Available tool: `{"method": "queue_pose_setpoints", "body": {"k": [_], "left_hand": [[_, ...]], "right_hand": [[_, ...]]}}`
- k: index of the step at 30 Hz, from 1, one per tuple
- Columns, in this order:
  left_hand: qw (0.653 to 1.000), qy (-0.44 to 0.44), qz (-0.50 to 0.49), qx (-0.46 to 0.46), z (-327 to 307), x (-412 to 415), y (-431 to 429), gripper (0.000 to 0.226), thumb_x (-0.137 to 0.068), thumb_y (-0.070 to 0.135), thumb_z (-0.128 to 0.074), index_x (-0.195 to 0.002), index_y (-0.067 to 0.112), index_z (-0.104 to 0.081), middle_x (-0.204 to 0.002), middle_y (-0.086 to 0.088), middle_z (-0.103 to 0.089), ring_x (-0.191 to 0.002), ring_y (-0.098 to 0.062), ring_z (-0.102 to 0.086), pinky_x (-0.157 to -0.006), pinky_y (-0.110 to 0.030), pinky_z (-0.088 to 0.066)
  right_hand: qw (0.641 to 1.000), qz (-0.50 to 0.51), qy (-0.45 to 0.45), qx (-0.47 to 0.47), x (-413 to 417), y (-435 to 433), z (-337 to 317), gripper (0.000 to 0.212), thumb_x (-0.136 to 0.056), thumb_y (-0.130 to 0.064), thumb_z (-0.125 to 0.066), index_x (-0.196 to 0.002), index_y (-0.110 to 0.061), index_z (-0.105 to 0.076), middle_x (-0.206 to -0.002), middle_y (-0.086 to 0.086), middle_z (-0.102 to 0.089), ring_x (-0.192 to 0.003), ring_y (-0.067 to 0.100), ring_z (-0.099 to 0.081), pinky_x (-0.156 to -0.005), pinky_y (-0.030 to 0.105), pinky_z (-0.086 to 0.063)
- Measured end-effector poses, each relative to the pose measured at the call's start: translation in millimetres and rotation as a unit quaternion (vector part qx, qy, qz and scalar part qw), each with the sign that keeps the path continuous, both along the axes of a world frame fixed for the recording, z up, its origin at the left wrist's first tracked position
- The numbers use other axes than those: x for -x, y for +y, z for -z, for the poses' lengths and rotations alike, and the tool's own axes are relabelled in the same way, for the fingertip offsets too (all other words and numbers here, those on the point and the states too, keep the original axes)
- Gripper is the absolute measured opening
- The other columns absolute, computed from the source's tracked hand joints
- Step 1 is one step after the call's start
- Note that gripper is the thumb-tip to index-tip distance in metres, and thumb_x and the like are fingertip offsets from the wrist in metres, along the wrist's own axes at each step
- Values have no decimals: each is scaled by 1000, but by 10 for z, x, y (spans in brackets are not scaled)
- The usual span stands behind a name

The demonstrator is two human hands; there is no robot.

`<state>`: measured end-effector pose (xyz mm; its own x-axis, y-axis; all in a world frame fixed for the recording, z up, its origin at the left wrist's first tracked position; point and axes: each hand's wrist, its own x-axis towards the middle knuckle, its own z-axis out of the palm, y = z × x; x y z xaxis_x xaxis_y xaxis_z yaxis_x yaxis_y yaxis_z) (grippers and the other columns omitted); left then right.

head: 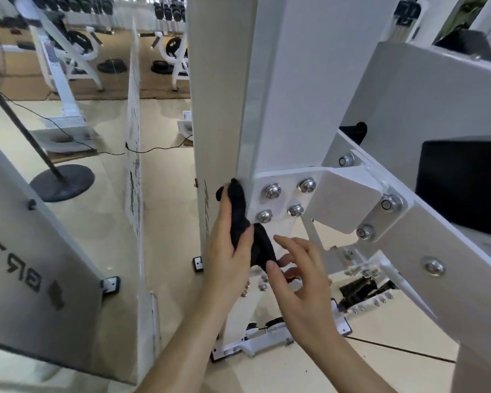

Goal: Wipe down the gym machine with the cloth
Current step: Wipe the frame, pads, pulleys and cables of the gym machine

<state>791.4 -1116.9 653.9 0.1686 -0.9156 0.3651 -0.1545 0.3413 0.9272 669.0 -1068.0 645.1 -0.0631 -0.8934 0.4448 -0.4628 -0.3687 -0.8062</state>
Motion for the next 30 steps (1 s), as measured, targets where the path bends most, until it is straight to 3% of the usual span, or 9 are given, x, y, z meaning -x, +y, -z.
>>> {"method": "queue_pose_setpoints", "body": {"k": [4,9,13,15,17,21,24,27,30], "left_hand": [[996,-74,-34,34,71,48,-46,79,-93,16,-48,-149,51,-4,-151,16,-37,-131,-6,-46,-106,-34,-42],[992,-105,-31,-71,525,71,68,83,-97,13,-53,-141,60,-1,-148,1,-44,-130,-16,-49,-106,-39,-43],[984,-88,-50,-150,670,53,140,65,-98,24,-52,-145,55,-18,-108,24,-64,-92,12,-60,-73,-1,-42],[978,-85,-67,-180,645,108,194,59,-97,32,-49,-148,46,-23,-103,27,-63,-92,5,-62,-71,-1,-41],[974,-86,-58,-203,552,152,296,63,-92,43,-46,-145,55,-14,-122,19,-61,-105,-4,-60,-81,-11,-44],[984,-91,1,-153,365,74,476,68,-86,51,-48,-140,65,-10,-135,29,-47,-120,3,-49,-94,-18,-40],[994,-53,-54,-82,286,-6,413,52,-87,37,-63,-129,54,-39,-124,32,-47,-117,1,-51,-91,-22,-46],[991,50,-93,-77,275,-33,289,49,-80,21,-74,-99,55,-45,-104,29,-54,-92,-4,-63,-69,-21,-53],[995,-23,-72,-59,406,-92,212,33,-76,22,-69,-92,46,-53,-95,15,-61,-85,-10,-63,-69,-22,-51]], "right_hand": [[993,-37,-60,-90,-36,-58,80,43,-85,-28,-60,-125,-41,-50,-116,-18,-52,-101,10,-61,-71,16,-52],[982,-21,-10,-189,-111,-169,425,31,-86,-8,-62,-111,-26,-57,-109,-7,-59,-97,0,-58,-81,15,-46],[977,-13,-17,-210,-200,-136,608,29,-86,-12,-63,-106,-30,-52,-106,-5,-55,-88,7,-60,-79,25,-53],[974,-24,-60,-215,-257,-151,657,23,-86,-10,-62,-100,-26,-55,-96,-5,-62,-83,10,-62,-75,32,-54],[963,-20,-138,-229,-311,-154,655,12,-87,-8,-61,-92,-18,-60,-85,-3,-68,-77,11,-62,-72,35,-54],[918,137,-328,-175,-251,-164,536,21,-86,2,-55,-85,-19,-59,-74,-10,-60,-68,10,-55,-62,23,-48],[911,193,-357,-74,-217,-259,343,19,-89,-11,-51,-94,-28,-59,-92,-16,-62,-83,3,-60,-73,22,-50],[959,113,-253,-53,-548,-185,374,34,-94,-39,-49,-126,-28,-52,-132,-8,-47,-124,4,-46,-100,18,-40],[974,131,-184,-16,-719,-182,570,40,-97,-34,-44,-137,-27,-44,-138,0,-36,-129,12,-40,-107,25,-37]]}}
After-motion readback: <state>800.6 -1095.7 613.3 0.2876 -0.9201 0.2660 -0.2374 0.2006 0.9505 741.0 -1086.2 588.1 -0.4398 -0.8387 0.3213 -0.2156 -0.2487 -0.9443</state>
